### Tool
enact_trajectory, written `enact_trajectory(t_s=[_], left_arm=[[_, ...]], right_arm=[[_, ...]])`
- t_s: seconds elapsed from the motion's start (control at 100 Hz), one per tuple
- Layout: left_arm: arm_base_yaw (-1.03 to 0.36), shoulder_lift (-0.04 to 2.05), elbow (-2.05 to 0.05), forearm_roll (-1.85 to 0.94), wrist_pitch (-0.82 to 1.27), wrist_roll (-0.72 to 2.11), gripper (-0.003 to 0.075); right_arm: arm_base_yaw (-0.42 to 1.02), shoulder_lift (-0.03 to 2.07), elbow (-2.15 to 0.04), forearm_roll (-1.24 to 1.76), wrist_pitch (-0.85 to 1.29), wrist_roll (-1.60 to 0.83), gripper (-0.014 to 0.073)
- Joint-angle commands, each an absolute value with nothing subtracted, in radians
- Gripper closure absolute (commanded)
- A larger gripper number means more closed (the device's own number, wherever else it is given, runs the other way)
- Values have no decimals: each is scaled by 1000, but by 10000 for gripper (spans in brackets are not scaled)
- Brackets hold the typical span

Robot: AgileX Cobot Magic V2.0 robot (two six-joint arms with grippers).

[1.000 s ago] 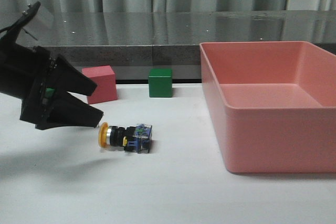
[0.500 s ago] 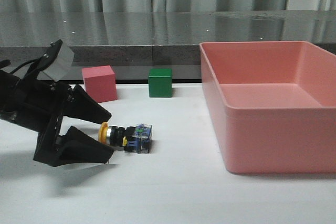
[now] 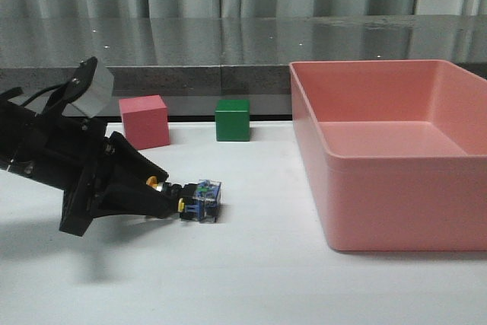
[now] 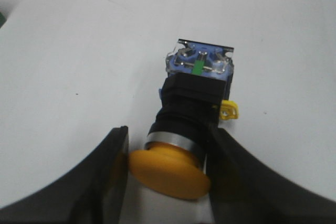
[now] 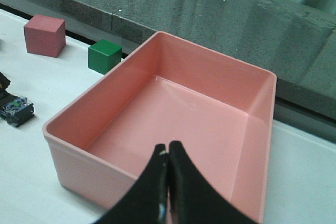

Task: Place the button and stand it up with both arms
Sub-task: 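Grasp the button by its yellow cap with the left gripper, then lift and rotate the button upright, lowering its blue base to the table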

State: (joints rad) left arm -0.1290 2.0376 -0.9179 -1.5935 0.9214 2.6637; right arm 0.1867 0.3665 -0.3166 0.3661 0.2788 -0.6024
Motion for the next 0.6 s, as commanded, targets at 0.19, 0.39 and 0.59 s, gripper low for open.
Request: enact_trajectory(t_s=[0.19, 0.39, 0.59], left_arm=[[-122, 1964, -939, -1624, 989, 2652, 739], [-98, 1749, -954, -1519, 895, 2542, 738], [-165, 1548, -1038, -1074, 661, 2257, 738]], right_arm=[[181, 371, -343, 378, 217, -604, 707], [181, 371, -343, 378, 217, -604, 707], [181, 371, -343, 378, 217, -604, 707]])
